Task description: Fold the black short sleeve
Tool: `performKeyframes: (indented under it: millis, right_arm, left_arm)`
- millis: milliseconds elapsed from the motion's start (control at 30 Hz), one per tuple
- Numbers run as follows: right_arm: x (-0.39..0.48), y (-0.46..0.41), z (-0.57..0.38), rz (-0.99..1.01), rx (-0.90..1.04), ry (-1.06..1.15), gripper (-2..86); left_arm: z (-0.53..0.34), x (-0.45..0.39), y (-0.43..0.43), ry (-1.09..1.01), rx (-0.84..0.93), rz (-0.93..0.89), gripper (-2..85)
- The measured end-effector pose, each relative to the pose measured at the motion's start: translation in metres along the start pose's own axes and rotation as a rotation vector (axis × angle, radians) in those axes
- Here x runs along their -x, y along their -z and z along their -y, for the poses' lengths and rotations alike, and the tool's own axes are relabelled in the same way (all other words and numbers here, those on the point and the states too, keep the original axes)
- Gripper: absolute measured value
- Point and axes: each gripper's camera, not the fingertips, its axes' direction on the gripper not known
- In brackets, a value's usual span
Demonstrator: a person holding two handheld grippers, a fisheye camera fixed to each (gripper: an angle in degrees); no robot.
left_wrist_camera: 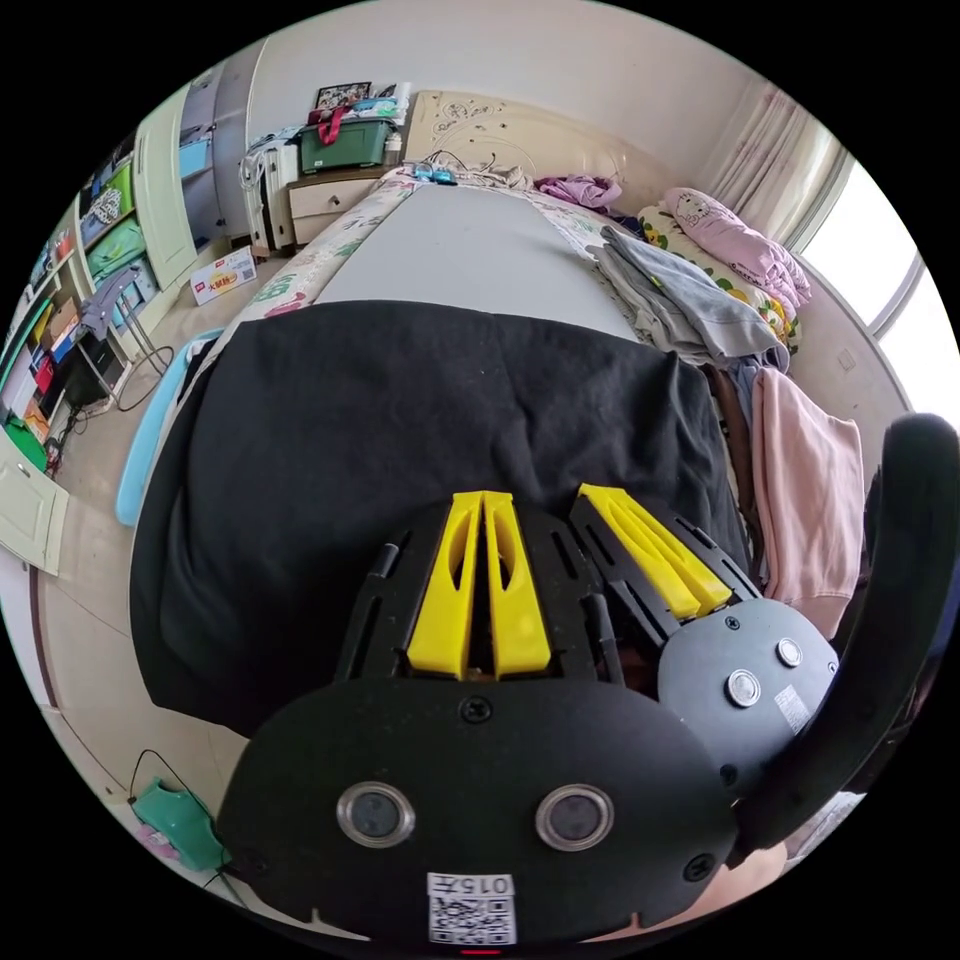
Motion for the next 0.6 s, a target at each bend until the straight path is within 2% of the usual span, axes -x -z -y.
performKeyframes:
  millis: [600]
  right_arm:
    - [0.0033,-0.0086,-0.0051,0.012,0.002,-0.003,-0.9]
  left_arm:
    - [-0.0069,-0.0019,-0.0021,0.022,0.0,-0.033,-0.8]
